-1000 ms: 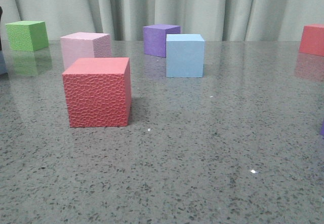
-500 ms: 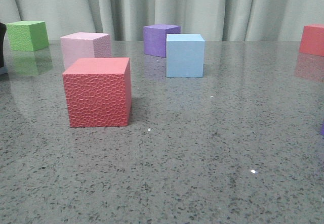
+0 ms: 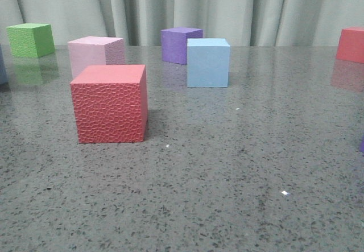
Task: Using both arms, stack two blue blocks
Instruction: 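Lower the left gripper and close it on the second blue cube, then lift the second blue cube and carry it above the first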
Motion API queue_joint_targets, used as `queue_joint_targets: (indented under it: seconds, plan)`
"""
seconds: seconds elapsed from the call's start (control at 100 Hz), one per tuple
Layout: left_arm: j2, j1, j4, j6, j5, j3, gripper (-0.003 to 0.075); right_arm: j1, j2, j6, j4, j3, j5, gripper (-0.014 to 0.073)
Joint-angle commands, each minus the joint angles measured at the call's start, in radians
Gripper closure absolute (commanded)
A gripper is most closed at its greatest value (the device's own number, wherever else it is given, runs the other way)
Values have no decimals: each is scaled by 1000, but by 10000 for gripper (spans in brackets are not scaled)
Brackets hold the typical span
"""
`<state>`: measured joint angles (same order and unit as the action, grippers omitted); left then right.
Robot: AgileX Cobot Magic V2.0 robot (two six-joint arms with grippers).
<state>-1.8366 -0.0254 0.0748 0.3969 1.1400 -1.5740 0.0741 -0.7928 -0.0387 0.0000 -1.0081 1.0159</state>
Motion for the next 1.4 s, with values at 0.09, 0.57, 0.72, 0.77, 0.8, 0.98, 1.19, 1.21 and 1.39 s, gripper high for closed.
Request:
queue_joint_targets:
  seconds: [0.09,0.57,0.72,0.77,0.8,0.98,1.19,1.21,1.39]
  plan:
    - [49,3,2,-4,9,-31,514,-2,6,8,0,-23,-62,-16]
    - [66,0,-186,-4,139,-277,513,-2,6,8,0,-23,-63,-16]
    - [83,-36,-199,-4,139,-357,513,-2,6,8,0,-23,-63,-16]
    - [82,-57,-199,-4,139,-380,513,-2,6,8,0,-23,-63,-16]
    - [82,-74,-199,-4,139,-393,513,-2,6,8,0,-23,-63,-16]
    - [82,-184,-195,-4,139,-456,513,-2,6,8,0,-23,-63,-16]
    - [34,-319,-165,-4,135,-564,513,-2,6,8,0,-23,-63,-16]
    - [26,-330,-164,-4,135,-578,513,-2,6,8,0,-23,-63,-16]
    - [-62,-424,-103,-2,139,-697,513,-2,6,8,6,-23,-63,-16]
